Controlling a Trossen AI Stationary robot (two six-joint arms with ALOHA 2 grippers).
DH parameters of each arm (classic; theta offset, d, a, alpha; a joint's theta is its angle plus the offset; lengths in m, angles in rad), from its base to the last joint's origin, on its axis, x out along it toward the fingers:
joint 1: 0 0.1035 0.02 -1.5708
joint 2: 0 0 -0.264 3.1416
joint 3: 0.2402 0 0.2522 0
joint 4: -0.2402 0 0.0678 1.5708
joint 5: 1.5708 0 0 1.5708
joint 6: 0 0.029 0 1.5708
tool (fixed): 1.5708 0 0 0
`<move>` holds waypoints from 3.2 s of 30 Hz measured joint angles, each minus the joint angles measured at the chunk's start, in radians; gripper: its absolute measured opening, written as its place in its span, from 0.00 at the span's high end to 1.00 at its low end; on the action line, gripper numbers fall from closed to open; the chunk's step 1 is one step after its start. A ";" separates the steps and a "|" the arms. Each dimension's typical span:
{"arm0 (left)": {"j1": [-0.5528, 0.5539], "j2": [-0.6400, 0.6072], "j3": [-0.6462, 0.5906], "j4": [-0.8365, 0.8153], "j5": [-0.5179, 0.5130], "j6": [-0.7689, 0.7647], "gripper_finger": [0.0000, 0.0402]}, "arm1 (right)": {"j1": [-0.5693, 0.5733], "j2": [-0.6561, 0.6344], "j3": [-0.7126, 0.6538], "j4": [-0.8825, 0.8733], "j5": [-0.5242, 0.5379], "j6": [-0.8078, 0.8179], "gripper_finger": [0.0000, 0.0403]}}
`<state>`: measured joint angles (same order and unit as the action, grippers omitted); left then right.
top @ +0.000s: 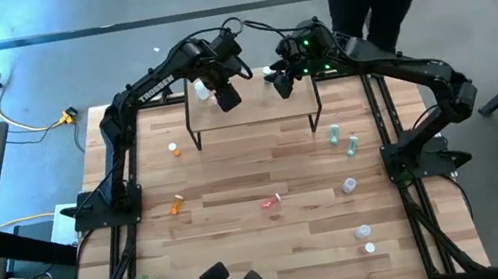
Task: Pick and place medicine bottles onto shelf by color
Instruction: Put the top pink pill bottle on the shelf
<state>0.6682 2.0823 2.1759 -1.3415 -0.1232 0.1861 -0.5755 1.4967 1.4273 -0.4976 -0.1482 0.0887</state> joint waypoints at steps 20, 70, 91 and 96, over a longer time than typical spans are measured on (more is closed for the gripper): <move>0.000 0.008 -0.001 -0.016 0.012 -0.018 0.62 | 0.000 0.000 0.000 0.000 0.000 0.000 0.52; -0.118 -0.351 -0.361 0.020 0.085 -0.157 0.66 | 0.000 0.000 0.000 -0.006 -0.001 0.016 0.52; 0.024 -0.340 -0.413 0.343 0.093 -0.051 0.54 | 0.000 0.000 0.000 -0.022 0.000 0.016 0.52; 0.022 -0.328 -0.412 0.417 0.093 -0.047 0.47 | 0.000 0.000 0.000 -0.021 0.000 0.016 0.52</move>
<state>0.6899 1.7546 1.7641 -0.9241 -0.0303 0.1391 -0.5755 1.4967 1.4273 -0.5190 -0.1486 0.1043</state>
